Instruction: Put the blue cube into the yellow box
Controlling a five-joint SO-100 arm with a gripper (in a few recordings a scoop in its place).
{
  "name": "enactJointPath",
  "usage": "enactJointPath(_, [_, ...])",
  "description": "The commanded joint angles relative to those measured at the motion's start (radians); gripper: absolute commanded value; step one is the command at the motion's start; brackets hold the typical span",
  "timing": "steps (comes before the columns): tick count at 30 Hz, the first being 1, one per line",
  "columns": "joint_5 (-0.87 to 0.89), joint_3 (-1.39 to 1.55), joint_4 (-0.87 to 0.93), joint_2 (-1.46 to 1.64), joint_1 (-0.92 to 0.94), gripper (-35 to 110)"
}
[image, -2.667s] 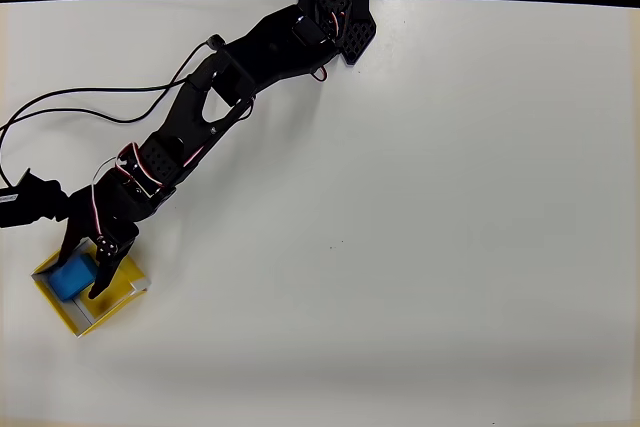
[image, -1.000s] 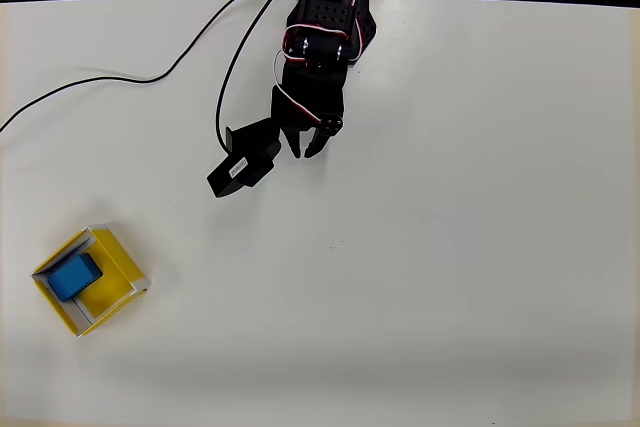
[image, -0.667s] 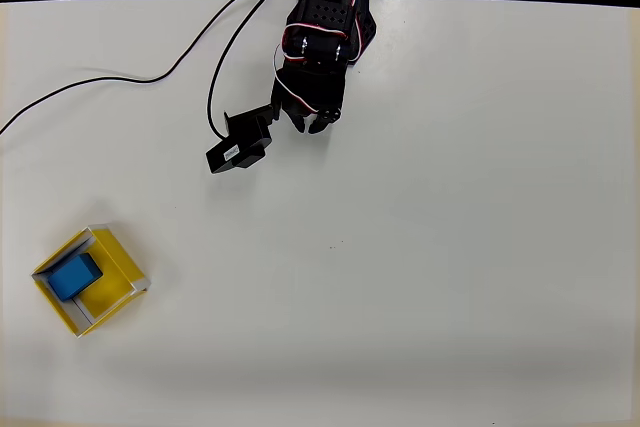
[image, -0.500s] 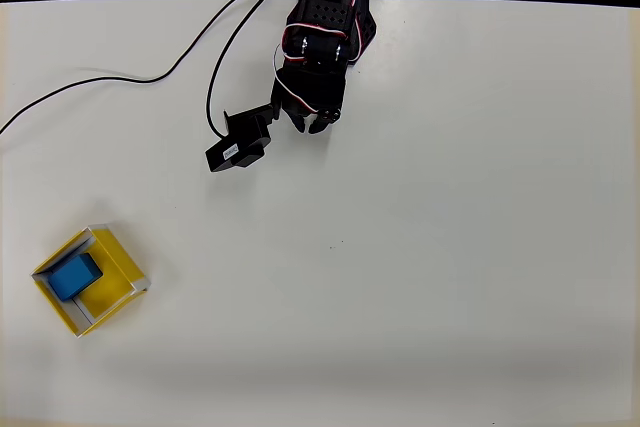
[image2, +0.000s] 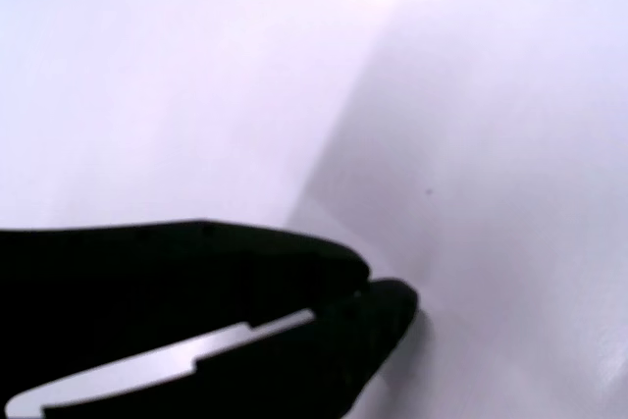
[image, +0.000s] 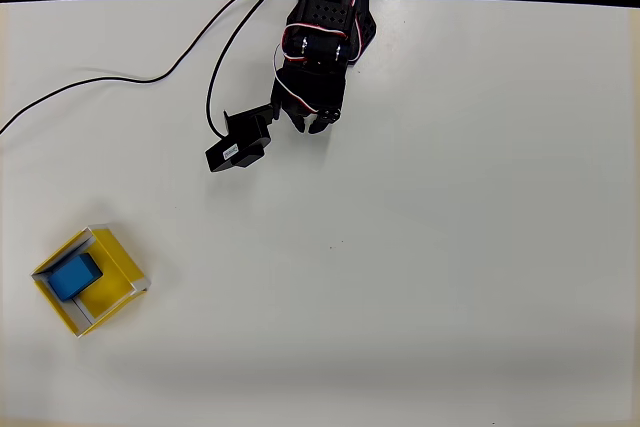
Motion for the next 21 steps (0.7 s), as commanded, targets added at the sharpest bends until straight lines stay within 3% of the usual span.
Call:
enactJointPath(1, [-0.002, 0.026, 0.017, 0.023, 0.017, 1])
enactJointPath(21, [0.000, 0.026, 0.017, 0.025, -0.038, 1])
